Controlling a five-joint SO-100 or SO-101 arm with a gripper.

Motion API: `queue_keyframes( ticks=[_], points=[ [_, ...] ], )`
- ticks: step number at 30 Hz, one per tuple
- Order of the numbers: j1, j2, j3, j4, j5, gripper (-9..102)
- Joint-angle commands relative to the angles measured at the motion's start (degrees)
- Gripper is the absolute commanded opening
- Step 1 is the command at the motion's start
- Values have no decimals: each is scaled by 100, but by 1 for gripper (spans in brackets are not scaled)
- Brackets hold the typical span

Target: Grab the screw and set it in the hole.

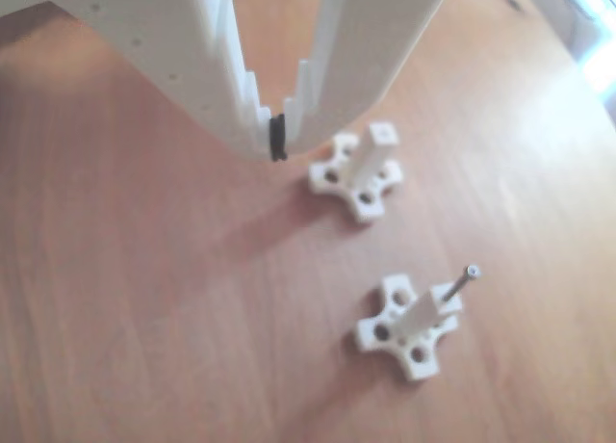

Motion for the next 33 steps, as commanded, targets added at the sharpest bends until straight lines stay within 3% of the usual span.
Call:
queue_keyframes(
  ticks=[1, 14, 23, 33],
  points=[
    [26, -633, -967, -185, 18, -4],
    [132, -2241, -2408, -176, 44, -3],
    [334, -2997, -2839, -519, 70, 1],
    [325, -3507, -3234, -343, 79, 3]
  ],
)
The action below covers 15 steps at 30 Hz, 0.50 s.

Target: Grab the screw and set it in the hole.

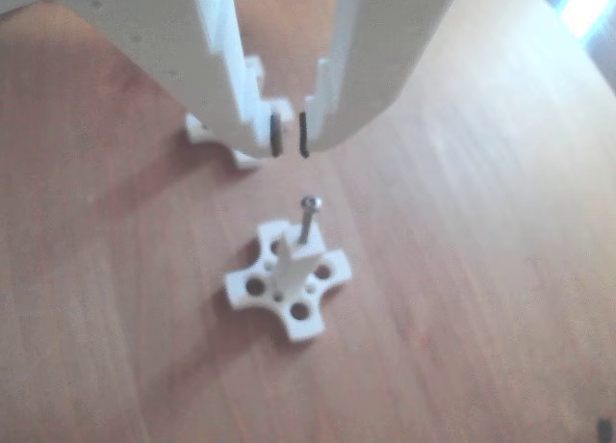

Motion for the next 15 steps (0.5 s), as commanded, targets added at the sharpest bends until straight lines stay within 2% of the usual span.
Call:
queue_keyframes(
  ticks=[1, 15],
  points=[
    [-9, 26, -642, 114, 44, 3],
    [-53, -360, -923, 360, 26, 5]
  ],
)
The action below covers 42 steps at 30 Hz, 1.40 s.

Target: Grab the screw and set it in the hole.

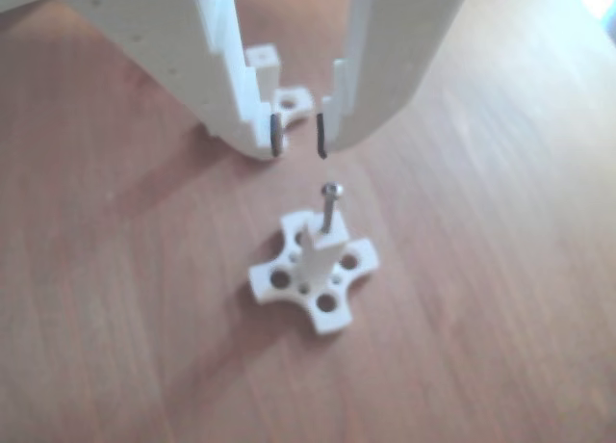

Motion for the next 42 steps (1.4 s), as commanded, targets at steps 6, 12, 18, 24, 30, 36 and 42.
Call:
queue_keyframes(
  ticks=[6, 12, 18, 24, 30, 36, 42],
  points=[
    [-79, -114, -712, 9, -18, 5],
    [-79, -272, -809, 70, -35, 7],
    [-88, -466, -879, 97, -44, 8],
    [-132, -545, -896, 105, -53, 8],
    [-167, -615, -914, 123, -53, 8],
    [-167, -642, -923, 97, -53, 8],
    [-123, -677, -958, 26, -62, 8]
  ],
)
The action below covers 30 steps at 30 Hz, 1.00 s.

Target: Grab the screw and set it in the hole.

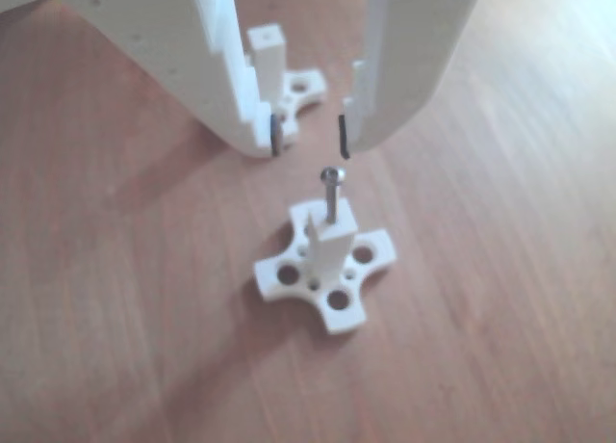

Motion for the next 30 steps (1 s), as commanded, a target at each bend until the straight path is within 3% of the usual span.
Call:
queue_keyframes(
  ticks=[1, 30],
  points=[
    [0, 62, -571, -88, -70, 8],
    [70, -62, -589, -132, -123, 9]
  ],
)
